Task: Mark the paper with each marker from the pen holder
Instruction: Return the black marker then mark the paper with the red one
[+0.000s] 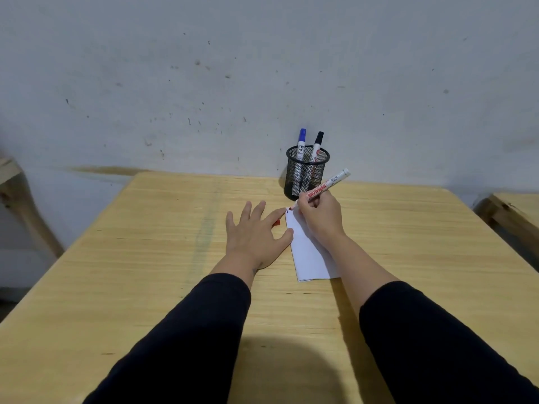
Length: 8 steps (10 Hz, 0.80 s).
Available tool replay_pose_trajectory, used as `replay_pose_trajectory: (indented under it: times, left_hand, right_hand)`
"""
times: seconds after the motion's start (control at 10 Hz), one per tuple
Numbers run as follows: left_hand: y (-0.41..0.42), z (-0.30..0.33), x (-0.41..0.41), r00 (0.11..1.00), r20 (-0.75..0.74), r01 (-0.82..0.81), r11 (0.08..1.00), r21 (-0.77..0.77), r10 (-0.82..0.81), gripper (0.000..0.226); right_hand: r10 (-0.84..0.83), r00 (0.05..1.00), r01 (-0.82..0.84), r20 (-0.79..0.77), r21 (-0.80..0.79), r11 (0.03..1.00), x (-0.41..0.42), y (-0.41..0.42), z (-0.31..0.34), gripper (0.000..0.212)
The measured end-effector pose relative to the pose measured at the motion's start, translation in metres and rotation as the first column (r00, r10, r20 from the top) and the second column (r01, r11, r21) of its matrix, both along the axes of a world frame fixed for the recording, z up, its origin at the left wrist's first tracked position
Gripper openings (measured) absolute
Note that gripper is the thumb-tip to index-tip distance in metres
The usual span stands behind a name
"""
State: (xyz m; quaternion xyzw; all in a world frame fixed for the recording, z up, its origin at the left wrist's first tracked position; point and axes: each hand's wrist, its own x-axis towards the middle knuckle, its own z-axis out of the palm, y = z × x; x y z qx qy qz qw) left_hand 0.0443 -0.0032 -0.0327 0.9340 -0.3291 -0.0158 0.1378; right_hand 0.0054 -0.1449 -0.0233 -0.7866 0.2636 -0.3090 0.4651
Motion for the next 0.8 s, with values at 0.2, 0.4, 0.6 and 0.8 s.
replay_pose_trajectory:
  times: [0.2,0.4,0.6,0.8]
  left_hand:
    - [0.0001,-0.0006,-0.0001,1.000,0.002,-0.003,1.000,-0.003,0.003,0.057]
    - [0.0000,0.0000,-0.0002,1.000,-0.007,-0.001,1.000,-0.005,0.001,0.056]
    - [-0.0006,-0.0006,0.0006,1.000,-0.007,-0.006,1.000,-0.006,0.006,0.057]
    - [-0.0004,-0.0017,0.0012,1.000,-0.003,-0.003,1.000,0.001,0.003,0.057]
  right_hand:
    - [0.012,1.000,-0.012,-0.006,-0.007,1.000,0.0010,-0.0009,-0.0021,0.019]
    - [0.001,1.000,-0.001,-0.024,-0.024,1.000,0.0025,-0.0019,-0.0025,0.019]
    - [-0.010,1.000,0.010,-0.007,-0.006,1.000,0.0019,-0.0023,-0.0007,0.020]
    - [-0.011,1.000,0.011,0.020,0.034,0.999,0.0006,-0.0022,0.0014,0.025]
